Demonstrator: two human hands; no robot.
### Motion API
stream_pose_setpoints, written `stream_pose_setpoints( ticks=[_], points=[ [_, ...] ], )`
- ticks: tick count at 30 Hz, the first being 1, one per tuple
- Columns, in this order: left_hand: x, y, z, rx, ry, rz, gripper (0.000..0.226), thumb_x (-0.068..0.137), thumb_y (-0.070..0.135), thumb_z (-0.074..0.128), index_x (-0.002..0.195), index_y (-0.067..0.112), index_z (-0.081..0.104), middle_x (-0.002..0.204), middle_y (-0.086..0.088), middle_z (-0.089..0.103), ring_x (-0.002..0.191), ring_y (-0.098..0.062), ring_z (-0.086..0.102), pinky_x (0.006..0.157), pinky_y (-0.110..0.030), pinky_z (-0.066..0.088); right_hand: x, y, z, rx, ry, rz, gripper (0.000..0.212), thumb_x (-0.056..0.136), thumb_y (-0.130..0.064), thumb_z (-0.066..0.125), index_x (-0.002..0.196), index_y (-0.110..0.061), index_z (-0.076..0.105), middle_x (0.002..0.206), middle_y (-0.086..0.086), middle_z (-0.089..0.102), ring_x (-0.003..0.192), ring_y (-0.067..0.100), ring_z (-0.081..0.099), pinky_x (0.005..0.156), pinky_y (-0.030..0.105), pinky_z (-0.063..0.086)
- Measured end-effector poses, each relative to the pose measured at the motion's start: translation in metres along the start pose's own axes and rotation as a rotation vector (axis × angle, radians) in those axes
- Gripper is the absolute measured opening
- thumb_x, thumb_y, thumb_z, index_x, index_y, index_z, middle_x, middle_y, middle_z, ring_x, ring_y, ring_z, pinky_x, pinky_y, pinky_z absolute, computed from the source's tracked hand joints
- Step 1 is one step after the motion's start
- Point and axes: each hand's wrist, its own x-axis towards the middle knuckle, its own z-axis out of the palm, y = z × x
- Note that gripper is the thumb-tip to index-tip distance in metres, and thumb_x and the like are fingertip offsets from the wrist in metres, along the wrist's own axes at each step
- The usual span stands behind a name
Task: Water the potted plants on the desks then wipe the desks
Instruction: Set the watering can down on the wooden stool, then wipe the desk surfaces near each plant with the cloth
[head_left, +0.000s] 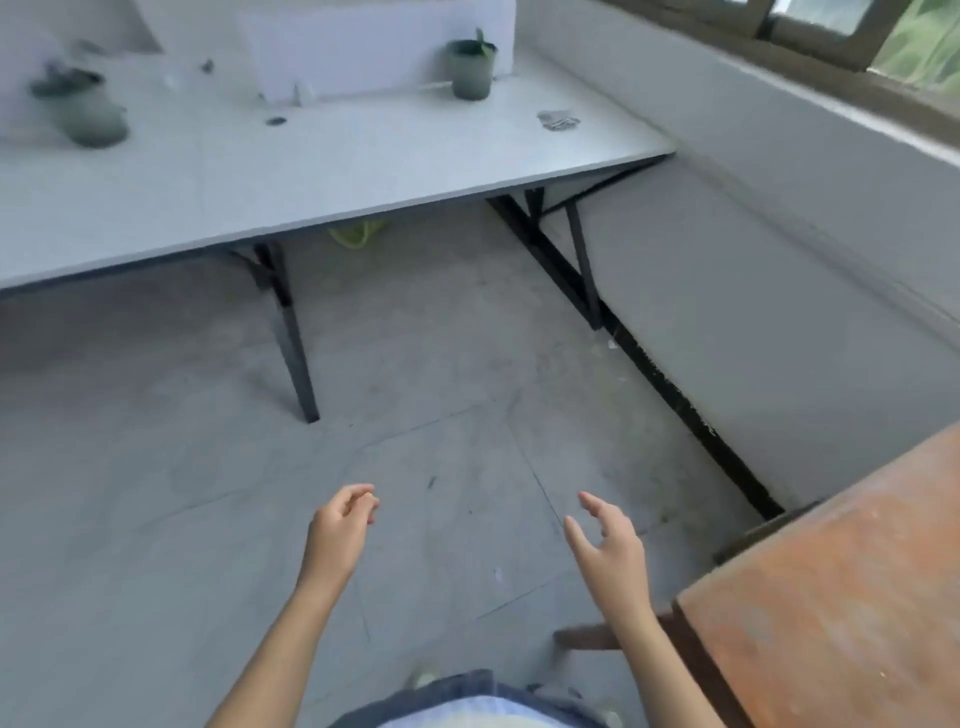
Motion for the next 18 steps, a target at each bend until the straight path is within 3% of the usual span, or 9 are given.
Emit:
stream_pose_setpoints(
  ticks=[4,7,11,18],
  points=[
    [-0.005,-0.048,-0.053,-0.025,0.083,-0.097,0.016,0.091,0.003,0.046,0.099,0.001,0.06,0.09,-0.012,0.061,0.086,-0.026,0.057,0.08,-0.029,0.038,-0.004,-0.019,0.061,-0.161,-0.217,-0.104,0.04,0.088,-0.025,0.057,0.126,-0.01,0.052,0.125,0.006,0.057,0.122,0.019,0.046,0.098,0.023,0.032],
    [-0.004,-0.065,-0.069,-0.062,0.119,-0.166,0.013,0.092,0.005,0.046,0.096,0.003,0.059,0.09,-0.012,0.061,0.083,-0.025,0.056,0.079,-0.028,0.036,0.005,-0.028,0.081,-0.303,-0.326,-0.16,0.04,0.089,-0.032,0.055,0.125,-0.014,0.053,0.126,0.004,0.056,0.121,0.019,0.045,0.1,0.027,0.033],
    [0.019,-0.065,-0.068,-0.105,0.139,-0.229,0.013,0.093,0.008,0.045,0.092,0.005,0.058,0.09,-0.013,0.062,0.084,-0.027,0.056,0.078,-0.03,0.037,0.032,-0.036,0.087,-0.355,-0.342,-0.139,0.037,0.088,-0.033,0.055,0.12,-0.014,0.056,0.126,0.003,0.057,0.121,0.018,0.046,0.1,0.028,0.036],
    [0.102,-0.014,-0.028,-0.055,0.094,-0.189,0.014,0.093,0.011,0.046,0.086,0.012,0.058,0.083,-0.003,0.061,0.084,-0.025,0.057,0.078,-0.03,0.037,0.13,-0.059,0.09,-0.335,-0.33,-0.157,0.035,0.088,-0.03,0.056,0.118,-0.012,0.057,0.125,0.005,0.058,0.121,0.02,0.047,0.1,0.03,0.035]
  ],
)
